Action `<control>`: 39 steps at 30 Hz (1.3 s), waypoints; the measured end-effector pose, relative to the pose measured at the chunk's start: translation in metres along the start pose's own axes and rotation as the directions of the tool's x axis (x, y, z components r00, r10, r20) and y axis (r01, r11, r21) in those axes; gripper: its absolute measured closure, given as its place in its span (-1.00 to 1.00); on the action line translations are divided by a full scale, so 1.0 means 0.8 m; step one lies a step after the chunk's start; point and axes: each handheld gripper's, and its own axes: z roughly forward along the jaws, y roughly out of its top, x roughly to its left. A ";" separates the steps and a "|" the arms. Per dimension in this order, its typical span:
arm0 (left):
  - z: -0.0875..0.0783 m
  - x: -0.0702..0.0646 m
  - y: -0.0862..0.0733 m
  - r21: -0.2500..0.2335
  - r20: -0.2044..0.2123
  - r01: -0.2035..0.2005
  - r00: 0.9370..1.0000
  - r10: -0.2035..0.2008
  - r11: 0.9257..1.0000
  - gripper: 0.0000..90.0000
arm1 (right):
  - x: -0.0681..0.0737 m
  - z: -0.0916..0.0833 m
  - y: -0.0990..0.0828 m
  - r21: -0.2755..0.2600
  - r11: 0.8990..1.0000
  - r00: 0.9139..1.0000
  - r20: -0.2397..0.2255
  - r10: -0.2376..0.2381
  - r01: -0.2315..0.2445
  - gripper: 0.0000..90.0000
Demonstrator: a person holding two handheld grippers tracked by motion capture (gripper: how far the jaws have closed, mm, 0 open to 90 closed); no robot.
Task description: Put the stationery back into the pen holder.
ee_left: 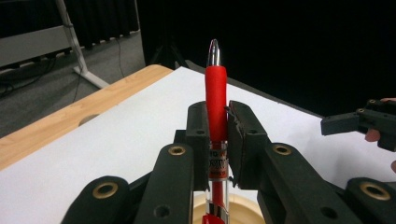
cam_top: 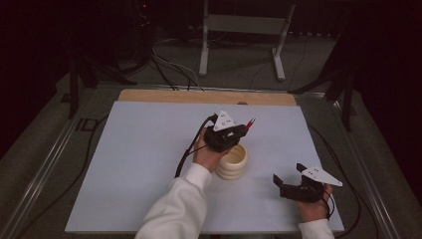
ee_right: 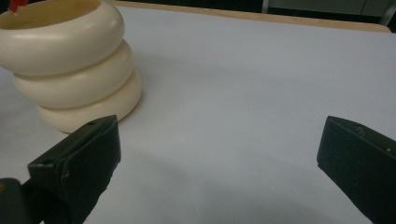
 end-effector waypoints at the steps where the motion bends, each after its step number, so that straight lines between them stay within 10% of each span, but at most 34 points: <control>1: 0.002 0.000 -0.001 0.001 0.002 0.003 1.000 -0.003 1.000 0.78 | 0.000 0.000 0.000 0.000 1.000 1.000 0.000 0.000 0.000 -1.00; 28: -0.012 0.004 -0.052 0.088 0.044 0.033 0.998 -0.037 0.996 0.75 | 0.001 -0.001 0.000 0.001 1.000 1.000 -0.001 -0.001 0.001 -1.00; 39: -0.042 0.010 -0.049 0.046 -0.005 0.035 0.999 -0.034 0.998 -0.23 | 0.001 -0.001 0.000 -0.002 1.000 1.000 -0.001 0.001 -0.001 -1.00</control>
